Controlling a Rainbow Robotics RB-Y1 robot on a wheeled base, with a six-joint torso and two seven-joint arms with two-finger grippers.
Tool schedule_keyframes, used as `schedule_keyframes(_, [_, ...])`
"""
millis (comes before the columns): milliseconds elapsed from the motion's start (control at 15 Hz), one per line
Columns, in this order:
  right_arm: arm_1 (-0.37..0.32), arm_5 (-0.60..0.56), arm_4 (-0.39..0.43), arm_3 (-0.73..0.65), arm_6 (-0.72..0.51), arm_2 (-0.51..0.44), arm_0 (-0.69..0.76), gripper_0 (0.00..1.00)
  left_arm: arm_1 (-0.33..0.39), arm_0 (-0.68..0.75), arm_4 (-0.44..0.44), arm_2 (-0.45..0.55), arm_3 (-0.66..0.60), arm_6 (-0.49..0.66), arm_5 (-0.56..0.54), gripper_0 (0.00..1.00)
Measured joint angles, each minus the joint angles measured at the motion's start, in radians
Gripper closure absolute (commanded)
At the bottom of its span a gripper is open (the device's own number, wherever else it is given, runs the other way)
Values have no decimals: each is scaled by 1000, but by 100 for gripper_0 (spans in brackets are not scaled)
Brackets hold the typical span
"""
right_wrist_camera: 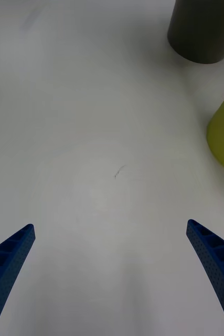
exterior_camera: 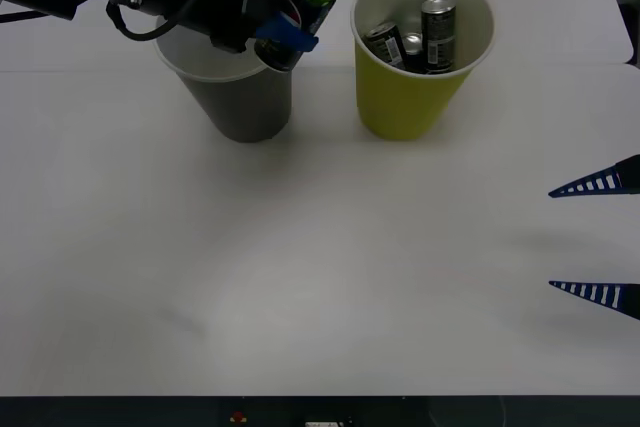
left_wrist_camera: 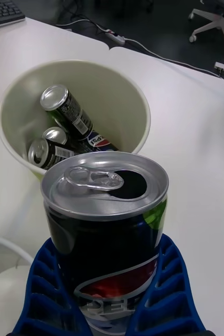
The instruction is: Put the can into the green bin and the plastic bottle into the gray bin
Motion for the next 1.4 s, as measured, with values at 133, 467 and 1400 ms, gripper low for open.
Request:
schedule_keyframes(133, [0, 0, 0, 0, 0, 0, 0, 0, -60, -88, -29, -30, 112, -7, 0, 100])
schedule_keyframes(467, [0, 0, 0, 0, 0, 0, 0, 0, -244, -279, -155, -36, 410, -33, 6, 100])
schedule_keyframes(1400, [0, 0, 0, 0, 0, 0, 0, 0, -430, -489, -197, -279, 803, -60, 211, 0])
